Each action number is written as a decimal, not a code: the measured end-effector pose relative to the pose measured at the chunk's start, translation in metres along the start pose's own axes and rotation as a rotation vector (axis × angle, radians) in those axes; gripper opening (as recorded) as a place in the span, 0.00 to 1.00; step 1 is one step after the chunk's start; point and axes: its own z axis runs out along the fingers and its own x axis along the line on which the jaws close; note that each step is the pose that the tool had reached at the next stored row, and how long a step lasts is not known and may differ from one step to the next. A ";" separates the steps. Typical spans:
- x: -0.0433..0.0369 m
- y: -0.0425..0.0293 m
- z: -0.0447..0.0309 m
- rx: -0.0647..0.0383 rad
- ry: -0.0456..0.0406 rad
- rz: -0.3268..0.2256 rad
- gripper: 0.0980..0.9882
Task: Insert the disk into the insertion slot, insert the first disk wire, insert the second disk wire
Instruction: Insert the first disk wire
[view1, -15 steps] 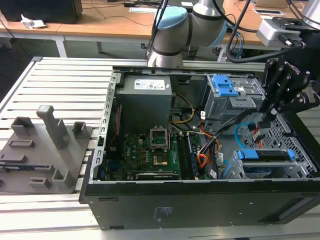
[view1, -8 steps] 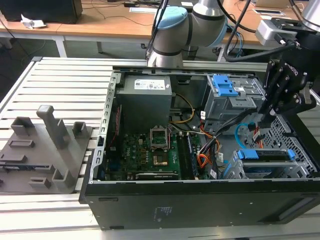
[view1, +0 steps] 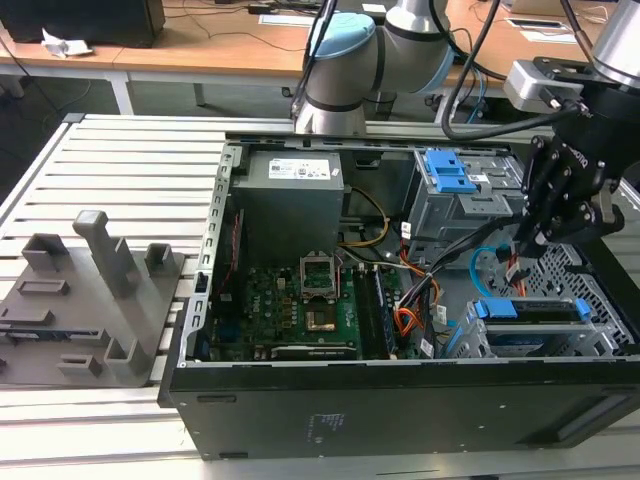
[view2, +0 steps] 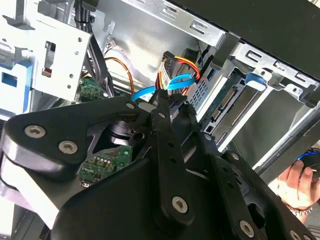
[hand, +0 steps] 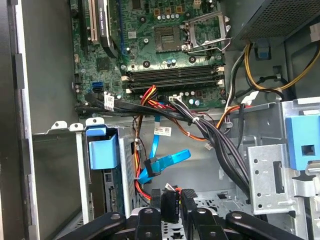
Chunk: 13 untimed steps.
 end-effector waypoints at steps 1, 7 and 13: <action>0.0000 0.0000 0.0000 0.000 0.0007 0.000 0.23; 0.0000 0.0000 0.0000 0.000 0.0033 0.000 0.07; 0.0038 -0.0005 0.0002 0.000 0.0044 0.000 0.07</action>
